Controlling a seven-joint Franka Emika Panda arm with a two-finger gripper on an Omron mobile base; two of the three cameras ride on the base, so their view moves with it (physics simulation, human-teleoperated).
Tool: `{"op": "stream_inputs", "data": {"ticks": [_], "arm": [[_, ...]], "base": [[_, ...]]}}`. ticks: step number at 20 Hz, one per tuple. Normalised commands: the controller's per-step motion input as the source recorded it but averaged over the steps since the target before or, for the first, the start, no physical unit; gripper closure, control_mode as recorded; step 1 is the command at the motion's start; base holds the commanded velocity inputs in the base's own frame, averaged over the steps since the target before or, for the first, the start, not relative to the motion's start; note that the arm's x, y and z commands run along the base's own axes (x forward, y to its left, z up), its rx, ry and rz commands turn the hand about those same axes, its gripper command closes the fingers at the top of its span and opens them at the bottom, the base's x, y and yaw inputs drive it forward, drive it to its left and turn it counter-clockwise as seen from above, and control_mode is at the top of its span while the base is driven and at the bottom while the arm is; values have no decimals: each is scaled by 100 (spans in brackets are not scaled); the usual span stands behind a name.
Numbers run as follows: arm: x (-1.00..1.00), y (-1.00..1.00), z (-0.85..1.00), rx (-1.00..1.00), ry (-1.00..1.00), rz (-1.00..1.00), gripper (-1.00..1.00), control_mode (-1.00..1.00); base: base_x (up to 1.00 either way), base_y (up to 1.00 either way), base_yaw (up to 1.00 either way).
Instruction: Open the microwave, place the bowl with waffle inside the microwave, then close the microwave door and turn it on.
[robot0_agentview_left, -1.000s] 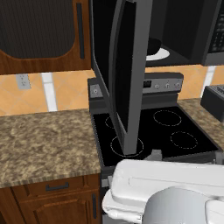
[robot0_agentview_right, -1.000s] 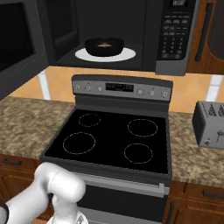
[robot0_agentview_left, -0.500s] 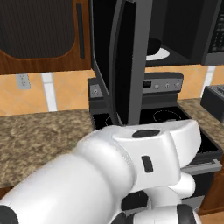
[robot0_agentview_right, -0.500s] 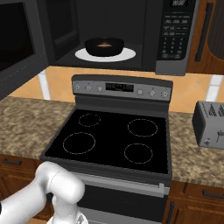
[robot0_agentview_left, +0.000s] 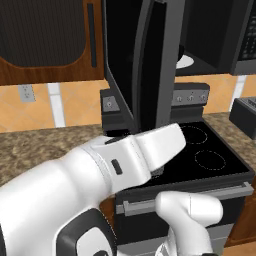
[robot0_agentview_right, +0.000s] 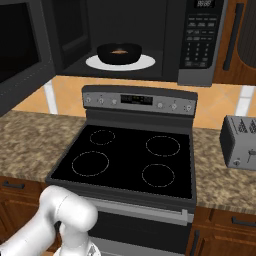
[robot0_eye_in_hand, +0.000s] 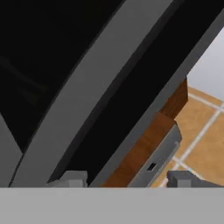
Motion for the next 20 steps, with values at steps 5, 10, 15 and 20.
{"op": "stream_inputs", "data": {"ticks": [5, 10, 15, 20], "arm": [[6, 4, -23, -17, -15, -14, -100, -100], [-3, 31, -4, -6, -16, -10, -100, -100], [10, 22, -6, 0, -21, 0, -100, -100], [-26, 38, -2, 0, -17, 2, -100, -100]], "base": [[0, 0, 0], [0, 0, 0], [0, 0, 0], [0, 0, 0]]}}
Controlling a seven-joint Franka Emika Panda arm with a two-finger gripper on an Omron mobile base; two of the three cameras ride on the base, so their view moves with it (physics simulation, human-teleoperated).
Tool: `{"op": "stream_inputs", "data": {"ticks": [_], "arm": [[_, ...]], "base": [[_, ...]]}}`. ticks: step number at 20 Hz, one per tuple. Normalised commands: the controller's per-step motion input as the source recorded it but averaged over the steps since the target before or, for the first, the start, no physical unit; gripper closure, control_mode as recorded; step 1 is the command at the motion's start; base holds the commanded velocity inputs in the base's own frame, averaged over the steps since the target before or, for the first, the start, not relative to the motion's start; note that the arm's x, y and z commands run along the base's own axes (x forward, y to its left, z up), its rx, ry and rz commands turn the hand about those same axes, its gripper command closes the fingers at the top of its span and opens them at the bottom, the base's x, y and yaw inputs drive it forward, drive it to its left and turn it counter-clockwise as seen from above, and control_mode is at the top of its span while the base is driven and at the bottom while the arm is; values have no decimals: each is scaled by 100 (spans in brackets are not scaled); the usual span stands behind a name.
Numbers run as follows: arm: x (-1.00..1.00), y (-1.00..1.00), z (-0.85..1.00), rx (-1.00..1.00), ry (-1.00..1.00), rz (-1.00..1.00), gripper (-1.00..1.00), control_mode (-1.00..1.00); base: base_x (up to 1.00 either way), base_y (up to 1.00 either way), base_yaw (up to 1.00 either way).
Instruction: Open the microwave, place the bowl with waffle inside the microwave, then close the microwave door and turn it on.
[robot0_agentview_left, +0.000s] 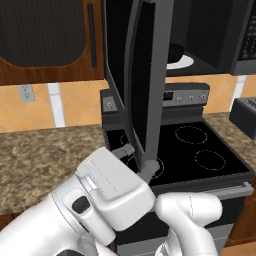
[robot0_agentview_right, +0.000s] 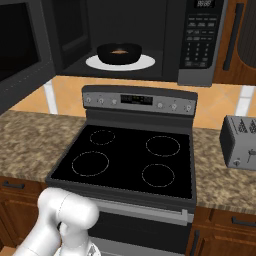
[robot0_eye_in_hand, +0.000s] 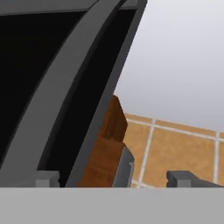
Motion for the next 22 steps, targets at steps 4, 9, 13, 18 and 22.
{"op": "stream_inputs", "data": {"ticks": [4, 9, 13, 18, 22], "arm": [[-53, 21, 0, 0, -2, 9, -100, -100], [14, 4, -5, 2, 1, 17, -100, -100], [73, 1, -31, 7, 0, 21, -100, -100], [59, 14, -20, 0, 0, 12, -100, -100], [34, 3, -4, 0, 0, 3, -100, -100]], "base": [[0, 0, 0], [0, 0, 0], [0, 0, 0], [0, 0, 0], [0, 0, 0]]}}
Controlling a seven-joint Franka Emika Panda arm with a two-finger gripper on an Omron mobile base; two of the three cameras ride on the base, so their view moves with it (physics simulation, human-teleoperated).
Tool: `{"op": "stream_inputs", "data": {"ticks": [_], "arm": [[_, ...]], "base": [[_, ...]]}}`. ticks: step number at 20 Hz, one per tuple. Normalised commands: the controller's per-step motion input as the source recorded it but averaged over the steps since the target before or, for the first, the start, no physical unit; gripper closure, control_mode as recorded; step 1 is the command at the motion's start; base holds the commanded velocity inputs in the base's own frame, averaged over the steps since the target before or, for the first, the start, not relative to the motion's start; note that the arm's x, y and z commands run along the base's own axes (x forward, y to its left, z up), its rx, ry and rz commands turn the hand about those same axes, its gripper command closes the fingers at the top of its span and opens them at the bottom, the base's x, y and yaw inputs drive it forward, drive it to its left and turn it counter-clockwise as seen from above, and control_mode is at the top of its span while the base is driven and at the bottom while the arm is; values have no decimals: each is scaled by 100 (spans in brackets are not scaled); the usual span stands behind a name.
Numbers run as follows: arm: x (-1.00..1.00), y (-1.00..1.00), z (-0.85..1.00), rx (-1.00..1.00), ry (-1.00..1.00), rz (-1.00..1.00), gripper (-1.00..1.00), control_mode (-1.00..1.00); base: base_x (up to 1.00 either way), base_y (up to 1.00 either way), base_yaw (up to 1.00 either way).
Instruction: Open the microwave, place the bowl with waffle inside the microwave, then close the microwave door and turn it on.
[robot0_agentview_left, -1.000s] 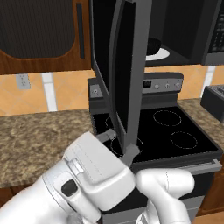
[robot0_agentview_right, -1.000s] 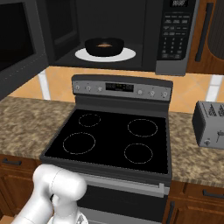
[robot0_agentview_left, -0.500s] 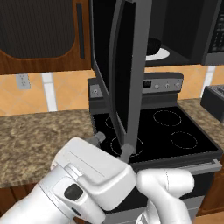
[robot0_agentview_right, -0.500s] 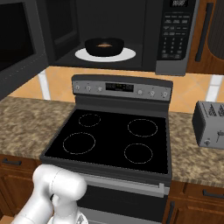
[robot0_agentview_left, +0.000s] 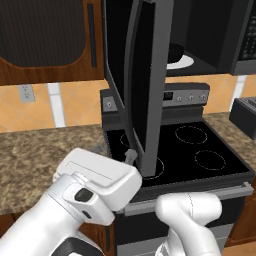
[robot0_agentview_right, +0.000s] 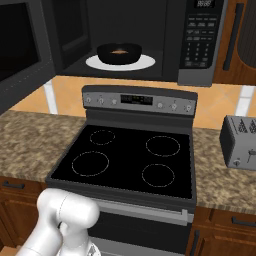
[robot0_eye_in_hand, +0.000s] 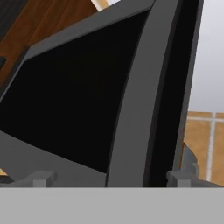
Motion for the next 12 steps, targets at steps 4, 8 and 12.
{"op": "stream_inputs", "data": {"ticks": [4, 8, 12], "arm": [[28, -3, 0, 0, 0, 0, -100, -100], [4, -15, 0, 0, 0, 0, -100, -100], [-12, -26, 0, 0, -6, -1, -100, -100]], "base": [[0, 0, 0], [0, 0, 0], [0, 0, 0]]}}
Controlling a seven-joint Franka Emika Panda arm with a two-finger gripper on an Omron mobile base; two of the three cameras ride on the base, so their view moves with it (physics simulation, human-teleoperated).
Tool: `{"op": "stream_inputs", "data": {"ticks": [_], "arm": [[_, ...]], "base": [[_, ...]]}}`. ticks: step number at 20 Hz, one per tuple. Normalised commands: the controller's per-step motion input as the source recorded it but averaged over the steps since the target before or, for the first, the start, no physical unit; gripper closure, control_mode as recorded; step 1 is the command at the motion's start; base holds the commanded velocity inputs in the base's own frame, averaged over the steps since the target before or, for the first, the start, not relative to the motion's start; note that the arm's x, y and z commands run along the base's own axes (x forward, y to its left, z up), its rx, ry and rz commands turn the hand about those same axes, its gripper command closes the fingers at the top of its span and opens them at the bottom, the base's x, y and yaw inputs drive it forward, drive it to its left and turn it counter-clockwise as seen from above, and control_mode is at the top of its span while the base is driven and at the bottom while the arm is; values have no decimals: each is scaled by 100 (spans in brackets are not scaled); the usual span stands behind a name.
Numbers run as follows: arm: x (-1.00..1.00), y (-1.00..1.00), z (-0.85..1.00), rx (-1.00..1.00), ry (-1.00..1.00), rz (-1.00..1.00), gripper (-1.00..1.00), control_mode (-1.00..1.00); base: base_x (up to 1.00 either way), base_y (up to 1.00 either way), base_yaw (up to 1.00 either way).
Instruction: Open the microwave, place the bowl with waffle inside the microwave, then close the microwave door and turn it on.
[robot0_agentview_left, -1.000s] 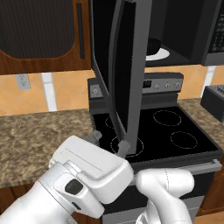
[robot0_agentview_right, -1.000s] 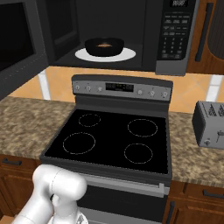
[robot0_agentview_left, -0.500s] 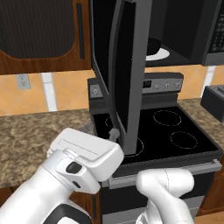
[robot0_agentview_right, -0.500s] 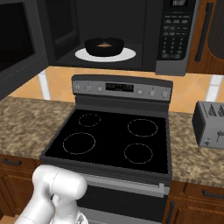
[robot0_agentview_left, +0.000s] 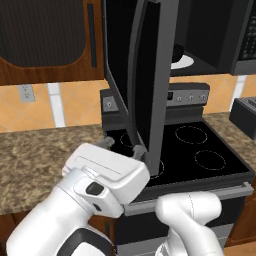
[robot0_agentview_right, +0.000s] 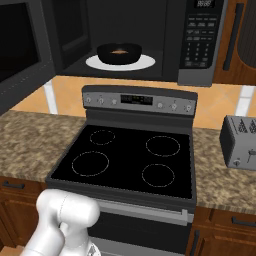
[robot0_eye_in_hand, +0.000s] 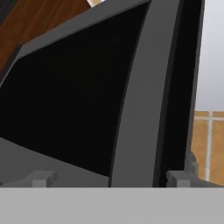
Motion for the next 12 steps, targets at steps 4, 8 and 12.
{"op": "stream_inputs", "data": {"ticks": [4, 8, 12], "arm": [[-32, -45, 6, 5, -12, 0, -100, -100], [-44, -46, 13, 6, -11, 0, -100, -100], [-6, -46, 18, 3, -2, 0, -100, -100]], "base": [[0, 0, 0], [0, 0, 0], [0, 0, 0]]}}
